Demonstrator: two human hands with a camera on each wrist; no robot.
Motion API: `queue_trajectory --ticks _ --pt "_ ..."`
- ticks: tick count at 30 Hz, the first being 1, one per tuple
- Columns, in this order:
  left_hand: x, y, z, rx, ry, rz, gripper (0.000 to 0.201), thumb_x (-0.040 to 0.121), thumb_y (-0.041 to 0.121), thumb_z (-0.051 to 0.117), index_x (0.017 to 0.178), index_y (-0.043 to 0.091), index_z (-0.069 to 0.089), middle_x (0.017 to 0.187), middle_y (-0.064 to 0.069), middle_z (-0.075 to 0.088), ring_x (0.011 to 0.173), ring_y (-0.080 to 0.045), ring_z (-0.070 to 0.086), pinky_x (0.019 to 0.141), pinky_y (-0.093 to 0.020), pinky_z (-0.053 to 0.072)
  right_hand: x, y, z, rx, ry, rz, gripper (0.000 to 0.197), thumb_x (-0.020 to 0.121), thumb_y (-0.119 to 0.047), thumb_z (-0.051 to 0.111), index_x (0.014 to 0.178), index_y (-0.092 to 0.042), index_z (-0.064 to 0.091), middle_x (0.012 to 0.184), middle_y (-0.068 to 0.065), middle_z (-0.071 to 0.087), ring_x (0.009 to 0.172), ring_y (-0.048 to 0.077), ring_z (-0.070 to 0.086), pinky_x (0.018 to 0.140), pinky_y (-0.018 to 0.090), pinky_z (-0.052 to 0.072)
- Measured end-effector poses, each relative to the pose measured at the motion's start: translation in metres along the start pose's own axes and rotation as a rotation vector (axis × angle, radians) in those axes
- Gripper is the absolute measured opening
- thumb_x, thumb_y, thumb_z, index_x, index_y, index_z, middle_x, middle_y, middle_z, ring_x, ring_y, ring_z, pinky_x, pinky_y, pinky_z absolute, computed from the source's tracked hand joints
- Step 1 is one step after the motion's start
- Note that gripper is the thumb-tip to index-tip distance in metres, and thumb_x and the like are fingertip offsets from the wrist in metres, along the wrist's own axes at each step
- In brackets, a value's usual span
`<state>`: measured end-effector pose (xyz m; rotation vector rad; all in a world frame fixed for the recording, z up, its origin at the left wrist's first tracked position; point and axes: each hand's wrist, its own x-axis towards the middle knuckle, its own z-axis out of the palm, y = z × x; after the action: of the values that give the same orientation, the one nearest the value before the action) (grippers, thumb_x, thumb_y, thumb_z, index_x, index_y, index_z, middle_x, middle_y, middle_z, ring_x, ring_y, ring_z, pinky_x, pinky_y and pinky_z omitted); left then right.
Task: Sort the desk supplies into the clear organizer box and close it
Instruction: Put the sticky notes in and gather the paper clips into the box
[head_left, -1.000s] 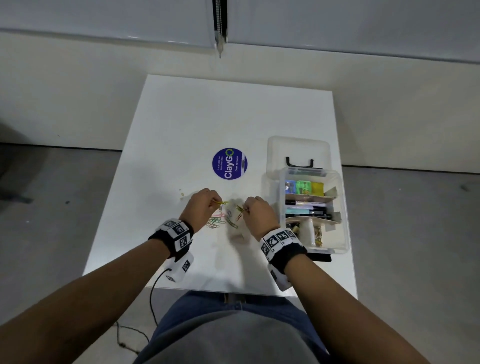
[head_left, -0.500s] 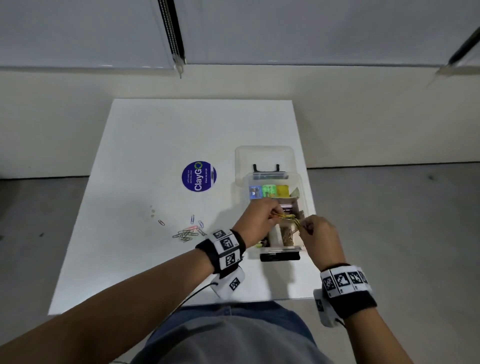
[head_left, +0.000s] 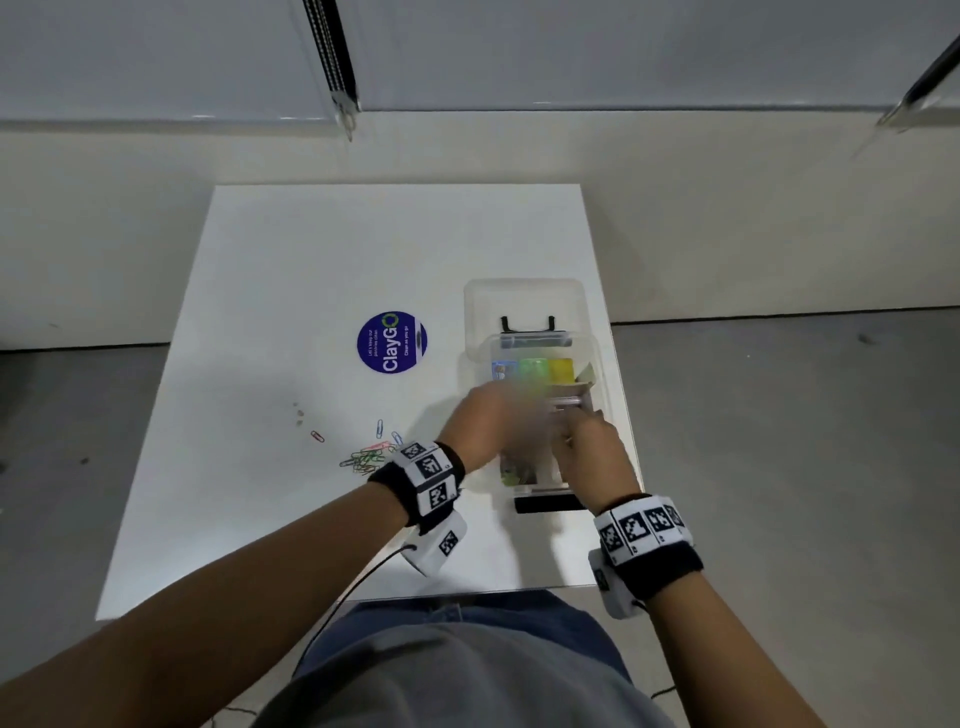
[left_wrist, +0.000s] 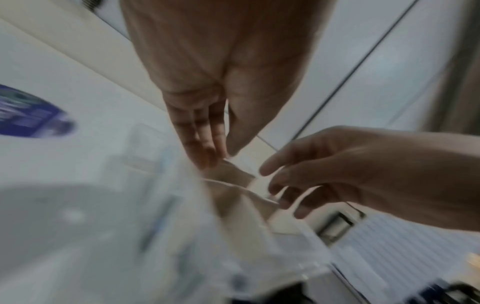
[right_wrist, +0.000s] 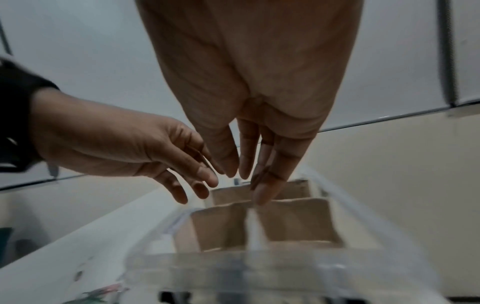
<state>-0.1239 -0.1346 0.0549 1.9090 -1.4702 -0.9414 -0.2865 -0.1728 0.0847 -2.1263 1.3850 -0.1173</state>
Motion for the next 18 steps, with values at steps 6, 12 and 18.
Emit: queue_trajectory --ticks 6,12,18 --pt "-0.031 -0.106 -0.057 0.111 0.219 -0.235 0.021 0.090 0.008 0.049 0.104 0.013 0.064 0.104 -0.010 0.064 0.088 -0.025 0.064 0.082 -0.039 0.053 0.015 -0.080 0.057 0.033 -0.222 -0.203 0.030 0.088 -0.008 0.053 0.117 -0.011 0.061 0.113 0.012 0.060 0.102 0.029 0.061 0.086 0.037 0.050" --pt "-0.075 -0.200 -0.085 0.267 0.189 -0.802 0.052 0.090 0.027 0.059 0.131 0.000 0.041 0.130 -0.024 0.039 0.117 -0.042 0.050 0.098 -0.047 0.045 0.026 -0.111 0.135 -0.262 -0.549 -0.115 0.037 0.093 -0.005 0.047 0.129 -0.003 0.041 0.128 0.019 0.049 0.117 0.038 0.055 0.092 0.041 0.046" --pt "-0.084 -0.212 -0.074 0.192 0.152 -0.592 0.064 0.081 0.034 0.073 0.130 0.003 0.046 0.129 -0.017 0.040 0.117 -0.034 0.047 0.103 -0.040 0.041 0.018 -0.094 0.182 -0.209 -0.555 0.119 0.037 0.093 -0.006 0.045 0.130 -0.001 0.042 0.128 0.020 0.054 0.117 0.034 0.057 0.097 0.037 0.045"
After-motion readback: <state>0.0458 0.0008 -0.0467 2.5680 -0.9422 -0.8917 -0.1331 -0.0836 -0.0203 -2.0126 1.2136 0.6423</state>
